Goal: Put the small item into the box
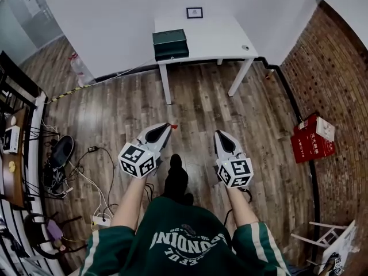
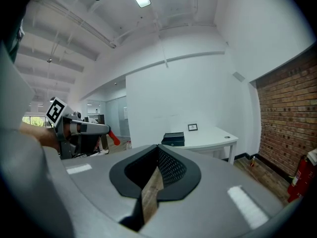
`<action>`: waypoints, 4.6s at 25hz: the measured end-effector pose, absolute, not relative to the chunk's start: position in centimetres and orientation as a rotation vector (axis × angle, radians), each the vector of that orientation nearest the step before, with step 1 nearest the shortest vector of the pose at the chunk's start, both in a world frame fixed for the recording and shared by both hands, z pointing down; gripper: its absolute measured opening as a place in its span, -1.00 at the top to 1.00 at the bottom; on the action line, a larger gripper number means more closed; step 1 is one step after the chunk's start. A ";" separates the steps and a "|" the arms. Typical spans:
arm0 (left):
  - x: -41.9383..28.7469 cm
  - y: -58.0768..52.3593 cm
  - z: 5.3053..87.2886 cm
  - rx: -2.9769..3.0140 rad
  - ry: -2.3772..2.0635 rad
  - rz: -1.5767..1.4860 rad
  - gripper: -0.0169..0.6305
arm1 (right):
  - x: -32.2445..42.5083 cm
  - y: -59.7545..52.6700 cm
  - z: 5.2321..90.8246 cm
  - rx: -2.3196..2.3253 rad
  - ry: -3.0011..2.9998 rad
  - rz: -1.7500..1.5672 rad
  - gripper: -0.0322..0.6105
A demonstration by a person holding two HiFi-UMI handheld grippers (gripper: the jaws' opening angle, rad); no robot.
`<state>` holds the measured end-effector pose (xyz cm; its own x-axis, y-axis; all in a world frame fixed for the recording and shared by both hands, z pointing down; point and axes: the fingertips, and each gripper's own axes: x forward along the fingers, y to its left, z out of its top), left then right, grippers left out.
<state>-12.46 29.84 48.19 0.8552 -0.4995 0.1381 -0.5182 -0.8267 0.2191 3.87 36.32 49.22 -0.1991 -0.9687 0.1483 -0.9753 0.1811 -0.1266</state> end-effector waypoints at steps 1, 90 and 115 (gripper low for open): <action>-12.2 29.0 48.3 2.781 -0.776 0.105 0.75 | 4.1 35.4 49.3 1.963 -2.386 0.301 0.89; -0.1 -32.8 56.6 2.430 -1.122 0.237 0.75 | 14.1 -31.4 53.2 1.367 -2.611 0.496 0.89; 5.2 -33.9 72.5 2.414 -0.776 0.876 0.75 | 14.9 -31.1 56.1 1.451 -2.474 0.568 0.89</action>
<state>5.24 -33.93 72.50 0.6389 -0.3490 0.6856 -0.6384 -0.7378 0.2193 14.95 -31.06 56.06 -0.4896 -0.7877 0.3739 -0.8719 0.4386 -0.2176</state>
